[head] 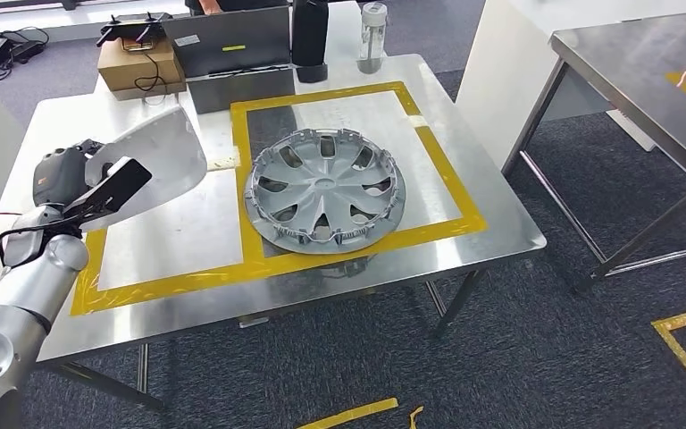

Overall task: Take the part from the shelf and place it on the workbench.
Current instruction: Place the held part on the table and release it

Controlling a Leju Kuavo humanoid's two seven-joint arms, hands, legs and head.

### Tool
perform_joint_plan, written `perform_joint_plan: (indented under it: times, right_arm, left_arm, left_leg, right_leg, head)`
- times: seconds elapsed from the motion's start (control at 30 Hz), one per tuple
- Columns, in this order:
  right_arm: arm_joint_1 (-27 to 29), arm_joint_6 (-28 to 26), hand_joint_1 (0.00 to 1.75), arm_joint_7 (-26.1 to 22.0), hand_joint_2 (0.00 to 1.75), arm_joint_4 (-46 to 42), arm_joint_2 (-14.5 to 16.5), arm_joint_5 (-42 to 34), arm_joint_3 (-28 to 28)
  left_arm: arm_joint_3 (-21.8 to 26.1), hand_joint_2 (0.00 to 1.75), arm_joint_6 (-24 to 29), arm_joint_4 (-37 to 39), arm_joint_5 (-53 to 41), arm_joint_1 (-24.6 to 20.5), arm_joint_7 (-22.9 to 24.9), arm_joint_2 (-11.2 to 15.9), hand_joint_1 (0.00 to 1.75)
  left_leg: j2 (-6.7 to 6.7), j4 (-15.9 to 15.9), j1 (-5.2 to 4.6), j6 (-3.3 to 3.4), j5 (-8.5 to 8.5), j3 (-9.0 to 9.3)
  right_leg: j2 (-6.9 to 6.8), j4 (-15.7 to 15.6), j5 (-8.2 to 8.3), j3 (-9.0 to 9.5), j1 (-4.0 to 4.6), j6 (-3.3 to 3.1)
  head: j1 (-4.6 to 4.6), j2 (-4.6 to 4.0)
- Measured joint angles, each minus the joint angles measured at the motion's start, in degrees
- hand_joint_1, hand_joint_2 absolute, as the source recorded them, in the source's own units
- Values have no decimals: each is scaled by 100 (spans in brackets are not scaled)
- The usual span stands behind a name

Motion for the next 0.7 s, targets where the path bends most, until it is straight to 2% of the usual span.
perform_joint_plan:
  times: [0.13, 0.23, 0.3, 0.47, 0.6, 0.63, 0.67, 0.7]
  right_arm:
    - [-16, 1, 0, 66, 0, 0, 8, 63, 31]
    - [-18, -9, 0, 190, 0, 0, 21, 94, 34]
    - [-18, -26, 0, 249, 0, 0, 28, 98, 34]
    - [-22, -47, 0, 201, 0, 0, 30, 50, 33]
    - [-22, -44, 0, 81, 0, 0, 33, -8, 16]
    - [-25, -45, 0, 52, 0, 0, 32, -19, 10]
    - [-28, -47, 0, 33, 0, 0, 31, -27, 3]
    - [-29, -49, 0, 19, 0, 0, 30, -32, -4]
  left_arm:
    - [-15, 0, 70, 66, -76, 1, 238, -104, 0]
    - [-27, 0, 44, 103, -135, -8, 652, -115, 0]
    - [-27, 0, 49, 110, -68, -53, 709, -113, 0]
    - [-8, 0, 35, 76, -4, -550, 526, -86, 0]
    - [72, 0, 161, -75, 190, -1373, -20, -70, 0]
    - [114, 0, 247, -139, 276, -1595, -245, -83, 0]
    - [165, 0, 351, -217, 369, -1808, -497, -98, 0]
    - [222, 0, 460, -306, 463, -1997, -751, -117, 0]
  left_leg:
    - [1, -13, 0, -3, 2, 8]
    - [1, -23, 0, -10, 6, 13]
    - [-1, -26, 1, -15, 10, 14]
    - [-5, -25, -3, -17, 10, 12]
    - [-1, -69, -6, 70, 63, 20]
    - [11, -119, 13, 89, 95, 34]
    - [24, -165, 32, 105, 124, 46]
    - [40, -188, 44, 115, 141, 52]
  right_leg:
    - [1, 0, -2, 0, 0, -2]
    - [1, 0, -3, 0, 0, -4]
    - [-1, 0, -3, -1, 1, -5]
    - [-5, -6, -2, -1, -1, -2]
    - [-7, -20, 19, -1, -12, 85]
    - [-7, 52, -46, -36, -9, 105]
    - [-8, 237, -178, -120, -12, 128]
    - [-10, 550, -369, -261, -27, 151]
  head:
    - [1, 0]
    - [0, 0]
    - [0, 0]
    - [-2, 0]
    - [-3, 0]
    - [3, 0]
    - [11, 0]
    - [18, 0]
